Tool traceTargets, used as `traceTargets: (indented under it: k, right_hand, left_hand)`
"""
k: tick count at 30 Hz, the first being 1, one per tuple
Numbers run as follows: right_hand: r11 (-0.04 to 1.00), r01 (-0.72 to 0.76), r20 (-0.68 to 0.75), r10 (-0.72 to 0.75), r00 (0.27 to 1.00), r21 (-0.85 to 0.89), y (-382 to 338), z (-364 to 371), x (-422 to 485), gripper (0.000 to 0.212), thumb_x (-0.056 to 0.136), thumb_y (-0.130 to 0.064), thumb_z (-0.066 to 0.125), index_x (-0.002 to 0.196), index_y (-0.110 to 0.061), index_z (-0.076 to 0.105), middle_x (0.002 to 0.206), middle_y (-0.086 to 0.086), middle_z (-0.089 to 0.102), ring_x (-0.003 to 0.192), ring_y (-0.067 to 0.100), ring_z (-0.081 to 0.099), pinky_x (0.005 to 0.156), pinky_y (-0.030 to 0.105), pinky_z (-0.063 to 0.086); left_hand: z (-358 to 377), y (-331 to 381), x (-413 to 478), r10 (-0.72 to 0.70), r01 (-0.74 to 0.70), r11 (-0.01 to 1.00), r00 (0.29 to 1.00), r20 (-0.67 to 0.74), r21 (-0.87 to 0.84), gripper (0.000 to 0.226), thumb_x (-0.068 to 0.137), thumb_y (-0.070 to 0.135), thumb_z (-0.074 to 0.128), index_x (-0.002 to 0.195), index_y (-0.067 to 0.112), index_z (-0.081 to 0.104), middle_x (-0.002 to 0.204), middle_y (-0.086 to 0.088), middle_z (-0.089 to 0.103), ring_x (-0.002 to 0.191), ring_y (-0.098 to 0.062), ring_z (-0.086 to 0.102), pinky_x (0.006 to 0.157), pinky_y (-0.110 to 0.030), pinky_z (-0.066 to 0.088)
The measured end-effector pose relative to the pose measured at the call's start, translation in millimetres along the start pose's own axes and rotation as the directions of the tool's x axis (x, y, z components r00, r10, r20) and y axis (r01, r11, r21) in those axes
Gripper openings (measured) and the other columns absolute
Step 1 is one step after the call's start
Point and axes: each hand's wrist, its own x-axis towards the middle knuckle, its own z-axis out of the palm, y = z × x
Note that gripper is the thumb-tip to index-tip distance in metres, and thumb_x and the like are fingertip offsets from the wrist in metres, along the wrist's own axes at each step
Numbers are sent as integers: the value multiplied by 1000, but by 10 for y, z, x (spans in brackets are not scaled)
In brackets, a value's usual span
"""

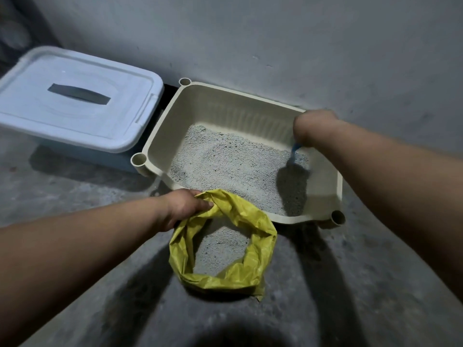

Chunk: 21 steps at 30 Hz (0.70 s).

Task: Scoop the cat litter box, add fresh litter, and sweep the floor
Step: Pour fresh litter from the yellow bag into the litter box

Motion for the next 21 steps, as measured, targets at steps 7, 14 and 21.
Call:
traceTargets:
  k: [7,14,21]
  right_hand:
    - [999,42,103,-40,994,-11,-245,93,-77,68,72,-51,74,123,-10,54,104,1,56,102,28,59,72,34,46]
    - [993,19,33,-23,999,116,-419,-237,-129,49,79,-43,70,112,-10,57,83,0,51,85,22,50,69,31,42]
    - [990,130,70,-134,988,61,-585,-160,-116,39,81,-39,69,103,-8,59,74,-1,47,81,21,52,73,32,47]
  left_hand:
    - [-10,-23,-28,-4,4,1000,1000,-1,-2,12,88,15,63,100,14,65,92,-11,70,78,-25,65,78,-35,56]
    - [-21,-36,-32,-3,3,1000,1000,1,1,4,89,15,63,87,17,66,85,-7,70,73,-21,66,68,-29,56]
    - [-34,-16,-57,0,0,1000,1000,18,-1,3,89,15,63,89,16,66,86,-8,69,75,-23,64,77,-35,55]
